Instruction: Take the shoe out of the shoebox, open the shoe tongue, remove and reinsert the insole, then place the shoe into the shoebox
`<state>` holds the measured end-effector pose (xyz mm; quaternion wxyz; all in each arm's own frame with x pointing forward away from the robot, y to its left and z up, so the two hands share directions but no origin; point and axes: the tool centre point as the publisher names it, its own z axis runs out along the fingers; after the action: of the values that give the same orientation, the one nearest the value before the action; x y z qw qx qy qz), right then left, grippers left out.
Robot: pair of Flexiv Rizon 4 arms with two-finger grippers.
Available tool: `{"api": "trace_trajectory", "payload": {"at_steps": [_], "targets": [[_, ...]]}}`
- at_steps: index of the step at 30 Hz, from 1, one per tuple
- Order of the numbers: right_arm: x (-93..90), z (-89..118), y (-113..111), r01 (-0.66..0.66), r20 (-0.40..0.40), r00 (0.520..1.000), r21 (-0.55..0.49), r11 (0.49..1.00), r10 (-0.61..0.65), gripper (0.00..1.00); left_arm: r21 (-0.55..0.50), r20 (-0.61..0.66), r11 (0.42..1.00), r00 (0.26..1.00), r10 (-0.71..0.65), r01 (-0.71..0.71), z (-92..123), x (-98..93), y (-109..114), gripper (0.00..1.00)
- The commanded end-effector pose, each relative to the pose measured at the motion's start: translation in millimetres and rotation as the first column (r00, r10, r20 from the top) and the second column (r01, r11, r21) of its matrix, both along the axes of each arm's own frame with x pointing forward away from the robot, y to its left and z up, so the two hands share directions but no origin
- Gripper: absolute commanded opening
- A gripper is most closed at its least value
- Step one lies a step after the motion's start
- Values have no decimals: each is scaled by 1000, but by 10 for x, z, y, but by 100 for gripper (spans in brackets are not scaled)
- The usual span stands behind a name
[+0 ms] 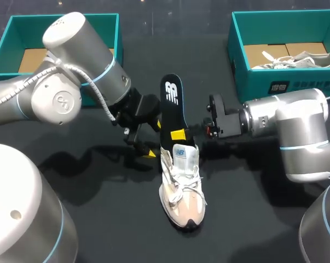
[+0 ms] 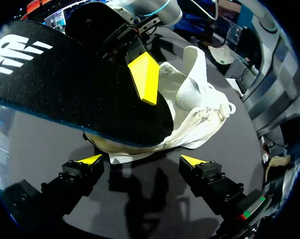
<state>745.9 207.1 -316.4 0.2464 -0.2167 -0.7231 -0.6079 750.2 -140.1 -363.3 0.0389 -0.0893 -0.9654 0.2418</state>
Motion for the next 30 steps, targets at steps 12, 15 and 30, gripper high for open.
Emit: {"api": "trace_trajectory", "payload": {"at_steps": [12,15,30], "targets": [[226,54,16,-32,-12,999,17,999,32,0,1,1,1000,1000,-1,1,-10,0,-8,100],[185,-23,7,-21,-38,999,27,999,22,0,1,1,1000,1000,-1,1,-10,0,-8,100],[-204,-283,12,42,-138,990,50,998,-34,0,1,1,1000,1000,-1,1,-10,0,-8,100]]}}
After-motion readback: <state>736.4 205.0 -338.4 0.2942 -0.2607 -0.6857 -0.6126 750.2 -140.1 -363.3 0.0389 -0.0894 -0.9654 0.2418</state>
